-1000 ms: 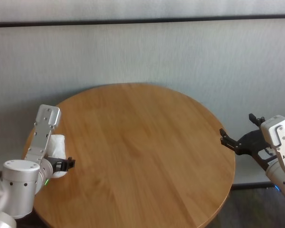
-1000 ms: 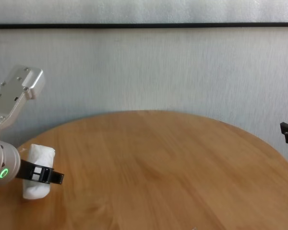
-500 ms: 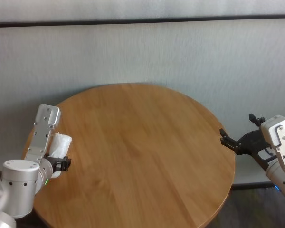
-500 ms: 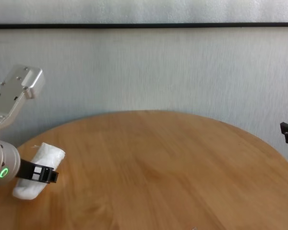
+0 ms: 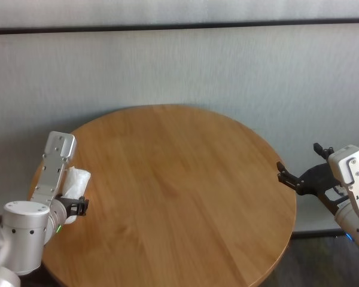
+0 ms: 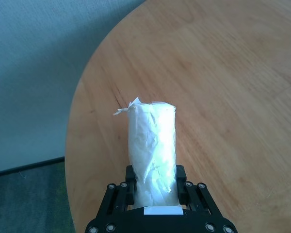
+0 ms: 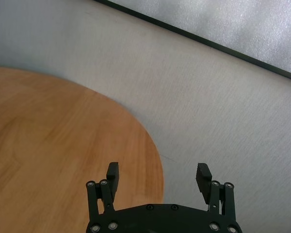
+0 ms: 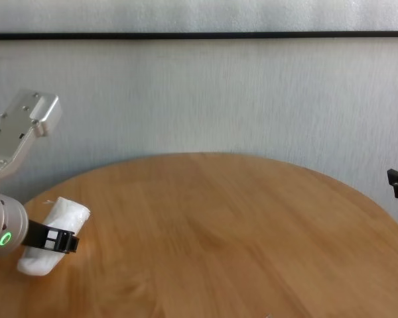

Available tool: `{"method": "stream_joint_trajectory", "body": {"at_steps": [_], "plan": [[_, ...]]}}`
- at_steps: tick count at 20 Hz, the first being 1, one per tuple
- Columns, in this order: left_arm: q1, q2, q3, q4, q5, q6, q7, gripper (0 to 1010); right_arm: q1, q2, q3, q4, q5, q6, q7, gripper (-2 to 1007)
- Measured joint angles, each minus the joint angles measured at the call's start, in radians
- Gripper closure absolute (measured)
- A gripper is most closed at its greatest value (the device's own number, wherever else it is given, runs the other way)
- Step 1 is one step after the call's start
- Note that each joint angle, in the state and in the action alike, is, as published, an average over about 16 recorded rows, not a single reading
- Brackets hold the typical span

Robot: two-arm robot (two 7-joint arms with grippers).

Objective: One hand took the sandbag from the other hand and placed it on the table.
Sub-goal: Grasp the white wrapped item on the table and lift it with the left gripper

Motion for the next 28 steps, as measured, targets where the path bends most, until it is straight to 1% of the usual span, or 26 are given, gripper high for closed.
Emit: {"method": "stream_joint_trajectory", "body": {"at_steps": [11,28], "plan": [[0.000,0.000,-0.001,-0.001,-0.001,0.001,0.000,524,0.000,0.000,0.000,0.000,0.000,0.000,0.000,0],[0.000,0.000,-0.001,-0.001,-0.001,0.001,0.000,526,0.000,0.000,0.000,0.000,0.000,0.000,0.000,0]]}}
